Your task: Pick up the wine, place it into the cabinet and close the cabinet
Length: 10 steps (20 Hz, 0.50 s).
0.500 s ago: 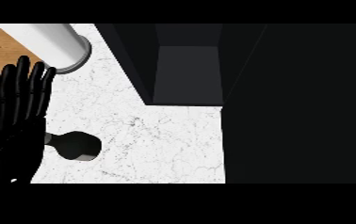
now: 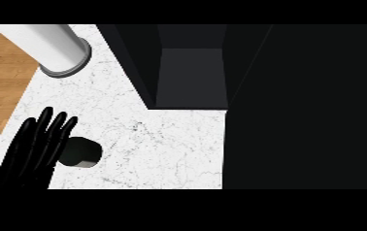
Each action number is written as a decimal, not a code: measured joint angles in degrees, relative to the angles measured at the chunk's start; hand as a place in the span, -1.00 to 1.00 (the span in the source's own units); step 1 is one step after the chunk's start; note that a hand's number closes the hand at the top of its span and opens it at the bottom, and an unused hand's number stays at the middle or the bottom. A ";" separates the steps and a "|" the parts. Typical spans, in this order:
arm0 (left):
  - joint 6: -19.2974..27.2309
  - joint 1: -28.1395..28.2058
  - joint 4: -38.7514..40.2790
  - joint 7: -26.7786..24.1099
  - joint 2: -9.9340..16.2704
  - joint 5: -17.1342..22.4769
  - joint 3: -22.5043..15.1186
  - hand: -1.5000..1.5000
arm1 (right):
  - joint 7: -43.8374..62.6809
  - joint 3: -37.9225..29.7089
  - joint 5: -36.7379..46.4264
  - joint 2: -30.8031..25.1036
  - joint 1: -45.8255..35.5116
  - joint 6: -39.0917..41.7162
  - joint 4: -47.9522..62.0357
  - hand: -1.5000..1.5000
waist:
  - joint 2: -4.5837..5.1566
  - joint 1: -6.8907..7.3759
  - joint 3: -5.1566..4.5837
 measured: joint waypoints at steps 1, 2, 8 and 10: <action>-0.93 1.51 -0.80 0.85 0.31 2.06 -0.15 -1.00 | 1.57 0.51 -1.00 -0.28 0.76 0.50 -1.47 -1.00 | -0.02 -0.04 -0.01; -1.84 3.55 -1.96 1.25 0.39 3.53 -0.73 -1.00 | 2.65 1.04 -1.60 -0.41 1.43 0.84 -2.59 -1.00 | -0.03 -0.02 -0.03; -3.96 10.19 -8.24 5.56 1.71 9.31 -0.96 -1.00 | 10.30 0.41 -6.70 -2.12 3.28 1.94 -10.29 -1.00 | 0.05 -0.19 -0.03; -3.61 11.66 -8.66 6.28 0.82 8.91 -2.86 -1.00 | 11.93 0.31 -6.77 -2.21 2.56 1.72 -10.65 -1.00 | 0.06 -0.17 -0.03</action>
